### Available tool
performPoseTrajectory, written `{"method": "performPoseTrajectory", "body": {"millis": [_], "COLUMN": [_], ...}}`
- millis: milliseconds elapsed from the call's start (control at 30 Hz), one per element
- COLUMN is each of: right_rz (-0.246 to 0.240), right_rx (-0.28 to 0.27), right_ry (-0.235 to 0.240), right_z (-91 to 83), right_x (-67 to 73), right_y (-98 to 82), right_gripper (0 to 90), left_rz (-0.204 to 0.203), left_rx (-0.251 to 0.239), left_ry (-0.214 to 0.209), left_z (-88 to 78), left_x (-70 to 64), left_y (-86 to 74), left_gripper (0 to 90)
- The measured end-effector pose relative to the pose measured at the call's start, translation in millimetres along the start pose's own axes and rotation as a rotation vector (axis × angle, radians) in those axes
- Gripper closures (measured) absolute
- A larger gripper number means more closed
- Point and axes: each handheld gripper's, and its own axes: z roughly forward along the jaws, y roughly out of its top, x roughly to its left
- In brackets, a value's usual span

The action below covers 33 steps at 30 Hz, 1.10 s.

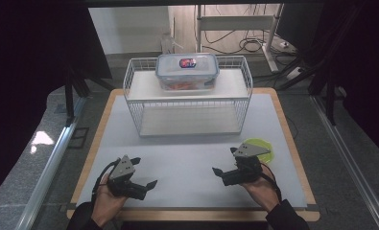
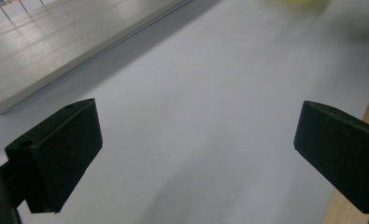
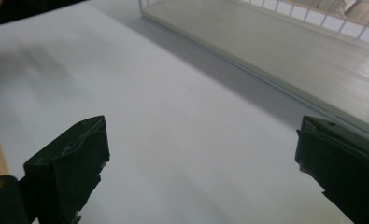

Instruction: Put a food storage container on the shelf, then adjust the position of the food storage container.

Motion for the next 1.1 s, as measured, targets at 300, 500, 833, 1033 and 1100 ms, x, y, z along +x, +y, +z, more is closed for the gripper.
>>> {"method": "performPoseTrajectory", "body": {"millis": [300,500,833,1033,1100], "right_rz": [0.085,0.114,0.171,0.232,0.247], "right_rx": [0.077,0.057,0.037,0.026,0.031], "right_ry": [-0.028,-0.083,-0.160,-0.266,-0.291], "right_z": [2.7,-13.1,-44.0,-62.3,-65.1], "right_x": [-13.0,-26.2,-57.8,-84.4,-91.6], "right_y": [-3.2,0.5,-0.4,-9.8,-13.5], "right_gripper": [1.8,21.4,57.7,78.7,84.5], "left_rz": [0.009,-0.007,-0.023,-0.024,-0.025], "left_rx": [0.014,0.022,0.026,0.034,0.037], "left_ry": [0.000,-0.006,-0.006,-0.009,-0.009], "left_z": [2.7,3.9,4.5,5.6,6.2], "left_x": [0.8,3.2,4.8,5.0,4.8], "left_y": [-2.0,-3.0,-3.7,-3.9,-4.0], "left_gripper": [1.1,1.1,1.1,1.1,1.1]}}
